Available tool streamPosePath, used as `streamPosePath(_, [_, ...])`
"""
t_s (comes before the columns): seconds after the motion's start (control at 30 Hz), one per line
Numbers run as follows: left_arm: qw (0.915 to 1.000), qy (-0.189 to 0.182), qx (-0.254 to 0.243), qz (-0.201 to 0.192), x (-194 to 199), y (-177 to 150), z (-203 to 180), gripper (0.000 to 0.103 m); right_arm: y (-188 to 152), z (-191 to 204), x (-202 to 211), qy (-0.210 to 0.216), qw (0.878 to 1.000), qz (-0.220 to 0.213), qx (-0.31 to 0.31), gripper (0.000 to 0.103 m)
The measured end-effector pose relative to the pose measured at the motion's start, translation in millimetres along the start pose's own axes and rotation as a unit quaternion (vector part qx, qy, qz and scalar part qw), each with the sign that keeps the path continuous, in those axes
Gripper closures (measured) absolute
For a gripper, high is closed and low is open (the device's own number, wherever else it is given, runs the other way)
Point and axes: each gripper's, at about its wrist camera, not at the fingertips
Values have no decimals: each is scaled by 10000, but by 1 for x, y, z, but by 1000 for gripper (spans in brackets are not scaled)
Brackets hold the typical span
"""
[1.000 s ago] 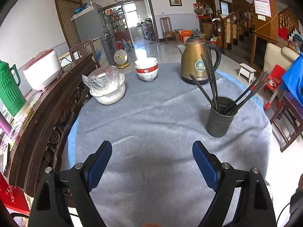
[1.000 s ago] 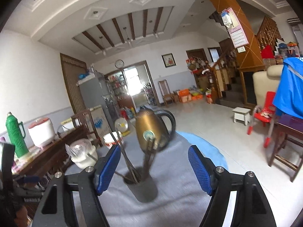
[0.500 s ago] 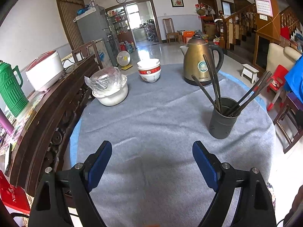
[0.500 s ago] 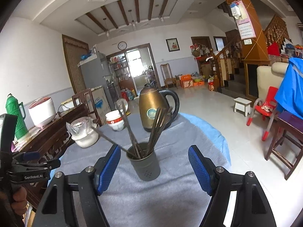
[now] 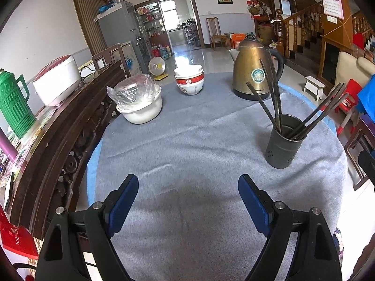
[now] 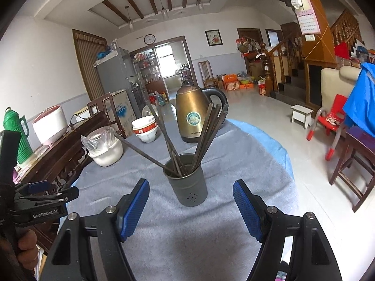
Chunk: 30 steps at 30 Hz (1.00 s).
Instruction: Organize utensils
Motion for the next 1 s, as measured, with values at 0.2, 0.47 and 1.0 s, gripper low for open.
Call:
streamPosePath(0.2, [10000,12,-49,2,1,0,-4,16,-1,5,6,-58,10000,-3,-15,26])
streamPosePath(0.47, [10000,18,-67,27,-1,-1,-5,16,-3,6,4,-56,9999,81,-95,26])
streamPosePath(1.0, [10000,35,-63,15,-1,-2,-5,16,-3,8,2,-50,9998,89,-147,26])
Point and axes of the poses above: each gripper's, at about its wrist camera, not at the fingertips, and x roughly against the way its jaws point, z to its left, y to its top, and after that the axes turned 14 degrees about z, right-handed
